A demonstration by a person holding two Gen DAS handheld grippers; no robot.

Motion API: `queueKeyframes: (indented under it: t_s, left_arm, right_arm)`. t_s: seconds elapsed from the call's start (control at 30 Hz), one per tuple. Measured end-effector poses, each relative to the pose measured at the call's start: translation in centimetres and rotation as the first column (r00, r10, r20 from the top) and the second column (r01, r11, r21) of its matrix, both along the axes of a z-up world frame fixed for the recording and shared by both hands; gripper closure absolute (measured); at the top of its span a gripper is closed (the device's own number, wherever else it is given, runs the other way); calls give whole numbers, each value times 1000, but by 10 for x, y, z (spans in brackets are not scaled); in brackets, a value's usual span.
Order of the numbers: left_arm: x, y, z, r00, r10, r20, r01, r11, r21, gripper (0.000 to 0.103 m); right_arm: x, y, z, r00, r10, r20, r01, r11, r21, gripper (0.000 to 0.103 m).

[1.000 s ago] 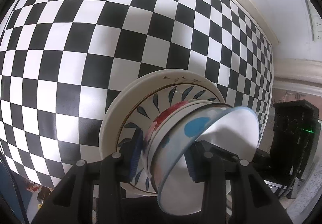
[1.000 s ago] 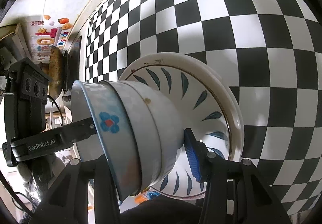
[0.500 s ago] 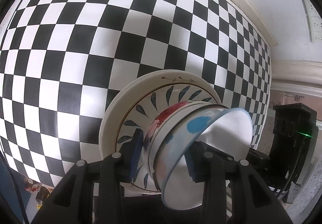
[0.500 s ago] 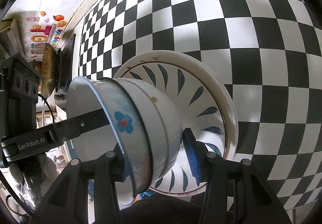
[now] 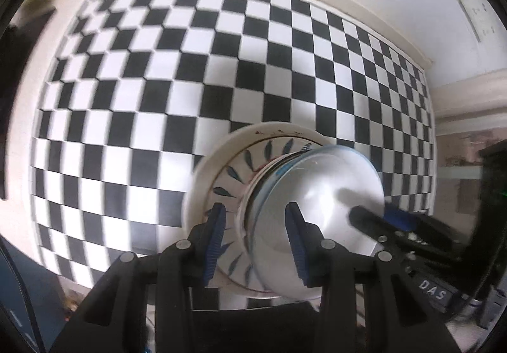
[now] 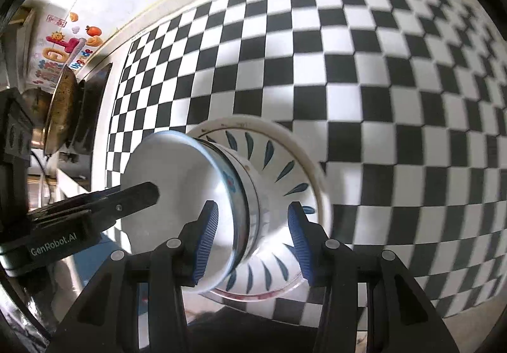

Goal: Organize plates and bowls

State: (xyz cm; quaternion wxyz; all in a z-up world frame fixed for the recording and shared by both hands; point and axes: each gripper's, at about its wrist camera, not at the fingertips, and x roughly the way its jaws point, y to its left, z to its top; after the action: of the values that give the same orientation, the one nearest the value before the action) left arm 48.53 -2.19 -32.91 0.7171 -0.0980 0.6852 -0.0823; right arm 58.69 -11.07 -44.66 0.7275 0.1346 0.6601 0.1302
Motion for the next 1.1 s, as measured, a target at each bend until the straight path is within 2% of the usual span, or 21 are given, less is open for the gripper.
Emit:
queueKeyframes:
  t_s: [0.13, 0.17, 0.23, 0.27, 0.3, 0.37, 0.4, 0.5, 0.57, 0.7, 0.83, 0.97, 1.03, 1.1]
  left_arm:
    - [-15, 1, 19, 996, -13, 83, 5, 995, 104, 66]
    - [-19, 2, 23, 995, -17, 97, 5, 992, 124, 66]
    - [-26, 4, 31, 991, -15, 136, -8, 986, 167, 65]
    - [-29, 6, 36, 987, -9, 159, -20, 983, 184, 59]
    - [-32, 9, 40, 983, 1, 181, -37, 980, 196, 54]
    - [-37, 15, 49, 973, 19, 231, -72, 972, 223, 26]
    - [-39, 16, 54, 967, 21, 255, -81, 970, 228, 22]
    - [-47, 20, 68, 945, 30, 325, -113, 964, 241, 20]
    - [-53, 22, 78, 930, 29, 366, -125, 962, 241, 13]
    - [-70, 25, 101, 899, 25, 438, -141, 962, 234, 12]
    - [-86, 19, 117, 886, -10, 463, -116, 963, 244, 12]
    - [-106, 10, 129, 868, -40, 495, -103, 961, 258, 12]
    - [-115, 5, 136, 859, -57, 508, -93, 960, 264, 5]
    - [-127, 3, 144, 846, -46, 531, -100, 965, 244, 3]
  right_arm:
    - [-13, 0, 22, 999, 1, 51, 3, 996, -85, 54]
    - [-16, 0, 27, 998, -1, 56, 7, 995, -100, 51]
    - [-23, 1, 36, 997, -4, 75, 12, 993, -114, 29]
    - [-27, 0, 42, 996, -6, 92, 17, 993, -114, 12]
    - [-31, 0, 46, 994, -8, 105, 20, 993, -116, 3]
    - [-39, 1, 57, 990, -3, 138, 23, 990, -141, 1]
    - [-42, 5, 61, 988, -3, 154, 28, 987, -157, 1]
    - [-52, 7, 76, 978, -14, 208, 56, 980, -193, 0]
    - [-59, 6, 85, 969, -29, 246, 83, 974, -212, 0]
    - [-75, 4, 111, 941, -68, 333, 151, 961, -231, 0]
    - [-97, 1, 137, 911, -87, 402, 199, 949, -245, 0]
    - [-117, -3, 154, 895, -103, 433, 224, 945, -239, 0]
    - [-128, -5, 162, 892, -105, 440, 228, 944, -238, 0]
    - [-139, -9, 169, 883, -107, 457, 237, 942, -237, 0]
